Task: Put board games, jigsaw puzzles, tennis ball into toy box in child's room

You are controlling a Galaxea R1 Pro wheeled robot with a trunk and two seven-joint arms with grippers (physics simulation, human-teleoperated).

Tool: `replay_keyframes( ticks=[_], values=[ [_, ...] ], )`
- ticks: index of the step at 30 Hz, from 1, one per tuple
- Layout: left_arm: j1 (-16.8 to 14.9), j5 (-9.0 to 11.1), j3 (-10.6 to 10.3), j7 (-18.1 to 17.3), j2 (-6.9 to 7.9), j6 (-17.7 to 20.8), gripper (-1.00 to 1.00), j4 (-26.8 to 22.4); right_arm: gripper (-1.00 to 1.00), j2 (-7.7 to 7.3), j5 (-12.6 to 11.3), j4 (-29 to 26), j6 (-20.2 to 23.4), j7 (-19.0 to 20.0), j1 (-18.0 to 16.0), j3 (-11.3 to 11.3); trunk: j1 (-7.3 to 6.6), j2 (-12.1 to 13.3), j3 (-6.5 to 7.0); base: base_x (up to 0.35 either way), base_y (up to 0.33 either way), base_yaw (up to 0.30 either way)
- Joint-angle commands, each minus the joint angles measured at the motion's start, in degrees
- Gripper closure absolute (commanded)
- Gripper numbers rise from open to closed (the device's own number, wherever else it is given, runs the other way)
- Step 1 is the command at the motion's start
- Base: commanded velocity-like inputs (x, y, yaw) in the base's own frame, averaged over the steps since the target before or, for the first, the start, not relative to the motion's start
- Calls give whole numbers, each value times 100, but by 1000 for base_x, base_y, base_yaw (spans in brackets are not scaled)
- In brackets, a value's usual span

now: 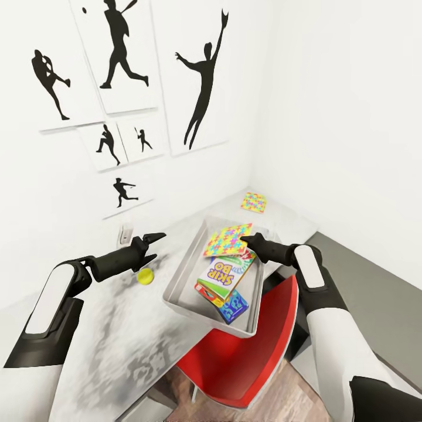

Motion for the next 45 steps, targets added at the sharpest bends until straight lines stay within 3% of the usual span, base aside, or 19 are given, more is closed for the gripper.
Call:
replay_keyframes(
  ticks=[1, 29, 30, 45],
  values=[
    [-5, 61, 5, 57, 0, 14, -100, -4, 100, 7, -64, -5, 27, -56, -6, -19, 3, -12, -20, 0, 0, 0],
    [-5, 61, 4, 57, 0, 14, -100, -20, 100, -8, -63, -3, 27, -54, -6, -19, 3, -12, -92, 0, 0, 0],
    [-5, 61, 4, 57, 0, 14, -100, -20, -100, -8, -63, -3, 27, -54, -6, -19, 3, -12, -92, 0, 0, 0],
    [-5, 61, -3, 57, 0, 14, -100, -22, -100, 16, -60, -20, 27, -56, -6, -13, 3, -12, -93, 0, 0, 0]
  ],
)
